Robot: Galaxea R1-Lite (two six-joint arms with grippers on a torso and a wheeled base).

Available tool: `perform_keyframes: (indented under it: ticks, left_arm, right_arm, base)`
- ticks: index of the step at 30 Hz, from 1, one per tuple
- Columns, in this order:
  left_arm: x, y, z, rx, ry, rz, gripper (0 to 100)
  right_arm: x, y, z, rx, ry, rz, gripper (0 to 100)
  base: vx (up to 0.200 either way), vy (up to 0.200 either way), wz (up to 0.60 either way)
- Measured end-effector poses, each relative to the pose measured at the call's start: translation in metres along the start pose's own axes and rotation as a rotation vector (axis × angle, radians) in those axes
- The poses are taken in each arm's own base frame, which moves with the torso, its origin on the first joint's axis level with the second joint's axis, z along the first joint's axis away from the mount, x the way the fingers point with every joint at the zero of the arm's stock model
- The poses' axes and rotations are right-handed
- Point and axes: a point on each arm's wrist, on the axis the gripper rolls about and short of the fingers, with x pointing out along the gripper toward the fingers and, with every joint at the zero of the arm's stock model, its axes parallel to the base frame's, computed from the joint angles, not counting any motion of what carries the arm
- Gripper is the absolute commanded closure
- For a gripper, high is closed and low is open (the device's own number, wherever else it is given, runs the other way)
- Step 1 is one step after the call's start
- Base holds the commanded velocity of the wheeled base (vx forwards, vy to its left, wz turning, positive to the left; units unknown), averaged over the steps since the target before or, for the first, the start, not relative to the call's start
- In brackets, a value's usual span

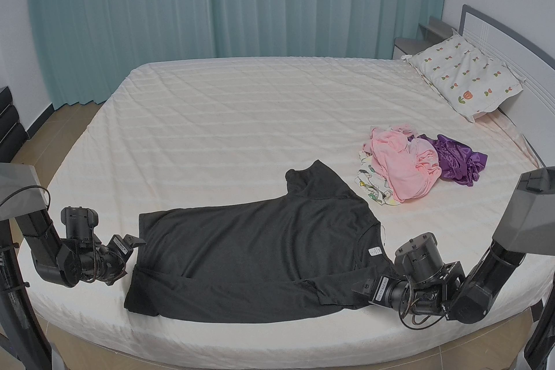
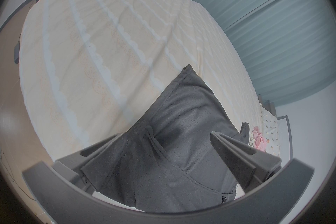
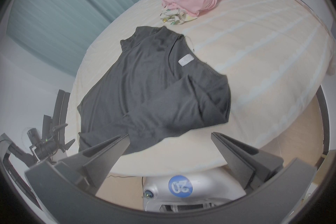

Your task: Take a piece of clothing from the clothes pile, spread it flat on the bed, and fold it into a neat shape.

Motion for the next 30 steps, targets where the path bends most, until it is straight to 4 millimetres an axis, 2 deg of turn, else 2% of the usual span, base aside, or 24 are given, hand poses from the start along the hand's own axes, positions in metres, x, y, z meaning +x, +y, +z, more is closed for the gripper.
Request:
perform_keyframes:
  ticks: [4,8,13,18,19,30]
  left_arm:
    - [0.0,0.0,0.0,-0.001,-0.001,-0.001,0]
    - [-0.001,0.0,0.0,-0.001,0.0,-0.001,0]
    - [-0.001,-0.001,0.0,-0.002,0.0,-0.003,0]
    - [-0.001,0.0,0.0,-0.003,-0.001,-0.002,0]
    - [-0.001,0.0,0.0,-0.003,-0.001,-0.002,0]
    - [-0.001,0.0,0.0,-0.003,0.0,-0.001,0]
  right_arm:
    - [0.015,-0.001,0.018,0.013,-0.021,0.006,0]
    - [0.032,-0.001,0.027,-0.001,-0.024,0.008,0]
    - [0.053,0.001,0.032,-0.02,-0.025,0.004,0]
    - [0.064,-0.001,0.033,-0.039,-0.017,-0.002,0]
    - [0.065,-0.001,0.033,-0.04,-0.014,0.0,100]
    - [0.072,-0.004,0.034,-0.033,-0.014,-0.018,100]
  base:
    - [0.0,0.0,0.0]
    - [0.0,0.0,0.0]
    - [0.0,0.0,0.0]
    - [0.0,0.0,0.0]
    - [0.0,0.0,0.0]
    - [0.0,0.0,0.0]
